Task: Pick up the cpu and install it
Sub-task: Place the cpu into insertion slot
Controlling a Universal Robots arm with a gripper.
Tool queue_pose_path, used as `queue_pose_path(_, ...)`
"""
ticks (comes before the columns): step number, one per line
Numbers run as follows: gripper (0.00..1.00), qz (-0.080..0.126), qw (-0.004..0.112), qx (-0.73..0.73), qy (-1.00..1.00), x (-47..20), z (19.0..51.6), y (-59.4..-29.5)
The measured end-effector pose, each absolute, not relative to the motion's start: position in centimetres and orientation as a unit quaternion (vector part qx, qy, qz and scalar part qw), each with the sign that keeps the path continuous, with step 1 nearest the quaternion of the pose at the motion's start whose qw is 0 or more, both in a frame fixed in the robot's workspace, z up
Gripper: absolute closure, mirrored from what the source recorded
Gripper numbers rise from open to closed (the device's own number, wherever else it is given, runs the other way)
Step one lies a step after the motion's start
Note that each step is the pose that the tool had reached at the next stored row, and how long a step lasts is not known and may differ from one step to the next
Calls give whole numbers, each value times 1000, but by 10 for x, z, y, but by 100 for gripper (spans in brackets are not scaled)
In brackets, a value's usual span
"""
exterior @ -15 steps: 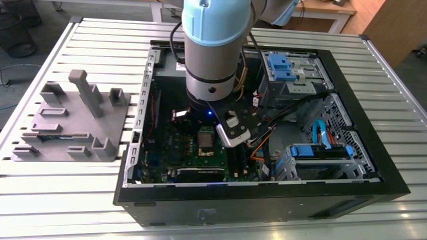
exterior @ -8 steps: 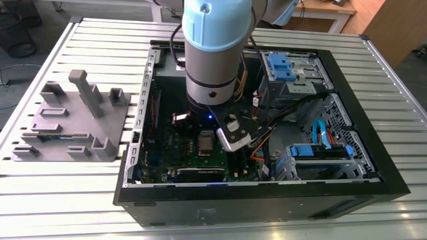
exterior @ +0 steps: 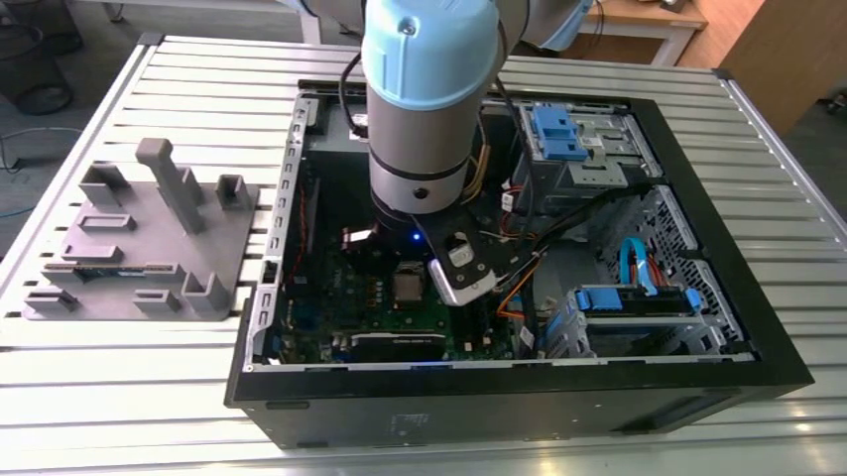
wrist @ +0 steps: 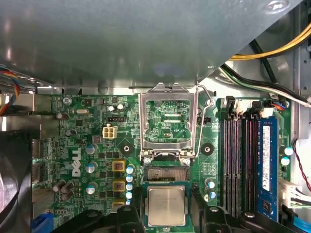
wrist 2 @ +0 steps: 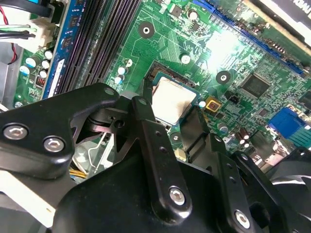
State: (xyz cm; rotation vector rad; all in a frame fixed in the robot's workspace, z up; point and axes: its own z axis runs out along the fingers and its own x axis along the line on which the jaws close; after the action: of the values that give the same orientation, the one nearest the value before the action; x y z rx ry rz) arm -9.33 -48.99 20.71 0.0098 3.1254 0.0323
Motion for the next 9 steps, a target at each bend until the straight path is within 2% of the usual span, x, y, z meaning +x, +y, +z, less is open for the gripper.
queue_pose_path(9, 53, 10, 8, 3, 1000, -93, 202, -490)
